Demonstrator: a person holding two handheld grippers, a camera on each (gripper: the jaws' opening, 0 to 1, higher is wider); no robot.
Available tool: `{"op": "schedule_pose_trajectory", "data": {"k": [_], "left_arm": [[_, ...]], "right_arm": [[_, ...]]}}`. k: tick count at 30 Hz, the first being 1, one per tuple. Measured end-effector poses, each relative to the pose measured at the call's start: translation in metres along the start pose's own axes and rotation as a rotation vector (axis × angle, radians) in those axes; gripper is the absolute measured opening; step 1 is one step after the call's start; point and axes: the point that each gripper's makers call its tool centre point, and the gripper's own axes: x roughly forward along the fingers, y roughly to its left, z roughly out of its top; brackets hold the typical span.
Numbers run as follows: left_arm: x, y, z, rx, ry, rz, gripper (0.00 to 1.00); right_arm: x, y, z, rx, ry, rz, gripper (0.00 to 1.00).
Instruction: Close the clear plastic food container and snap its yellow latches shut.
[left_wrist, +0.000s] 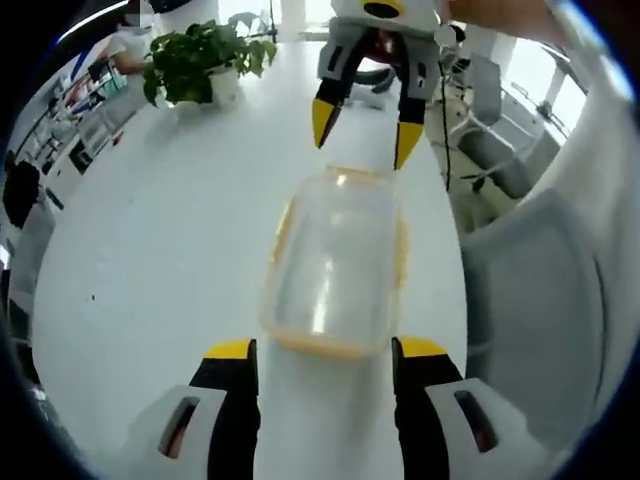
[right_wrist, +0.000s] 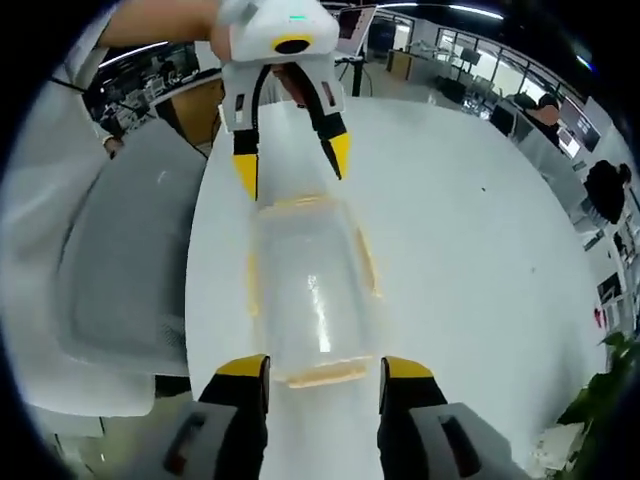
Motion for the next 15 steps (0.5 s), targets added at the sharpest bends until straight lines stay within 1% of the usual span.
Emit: {"op": "schedule_pose_trajectory", "data": {"k": [1,2,3,4,5,7,8,9,10,11,12,13,14,15], "left_arm": [[0.0,0.0,0.001,-0.045,-0.011,-0.001,0.53],[0.0,0.0,0.002,-0.062,-0.022,-0.006,0.54],[0.0,0.0,0.001,-0.084,-0.02,-0.013,0.54],[0.0,0.0,0.001,-0.099,-0.025,-0.012,0.54],[-0.001,0.001,0.003,-0.14,-0.045,-0.013,0.54],[-0.002,0.004,0.004,-0.216,-0.065,-0.015,0.55],[-0.003,0.006,0.007,-0.258,-0.088,-0.014,0.54],[-0.004,0.007,0.009,-0.285,-0.106,-0.015,0.53],[-0.004,0.009,0.01,-0.335,-0.118,-0.017,0.52],[-0.005,0.01,0.01,-0.352,-0.122,-0.015,0.5],[-0.005,0.012,0.008,-0.394,-0.126,-0.005,0.49],[-0.004,0.014,0.008,-0.412,-0.131,0.0,0.49],[-0.003,0.015,0.006,-0.461,-0.132,0.003,0.49],[-0.002,0.015,0.005,-0.492,-0.131,0.002,0.49]], "right_arm": [[0.0,-0.005,0.002,0.036,-0.017,-0.024,0.39],[-0.002,-0.011,0.001,0.057,-0.012,-0.055,0.36],[-0.003,-0.014,0.005,0.094,-0.044,-0.063,0.34],[-0.004,-0.017,0.007,0.137,-0.059,-0.074,0.33],[-0.006,-0.021,0.008,0.187,-0.074,-0.085,0.34],[-0.007,-0.025,0.008,0.246,-0.087,-0.095,0.34],[-0.007,-0.029,0.008,0.274,-0.092,-0.106,0.34],[-0.007,-0.029,0.008,0.295,-0.102,-0.102,0.34],[-0.007,-0.028,0.006,0.342,-0.096,-0.1,0.34],[-0.006,-0.028,0.004,0.362,-0.093,-0.101,0.35],[-0.005,-0.028,0.003,0.371,-0.092,-0.095,0.36],[-0.002,-0.026,-0.003,0.416,-0.071,-0.088,0.37],[-0.001,-0.026,-0.006,0.434,-0.063,-0.088,0.37],[0.001,-0.025,-0.008,0.448,-0.069,-0.084,0.37]]}}
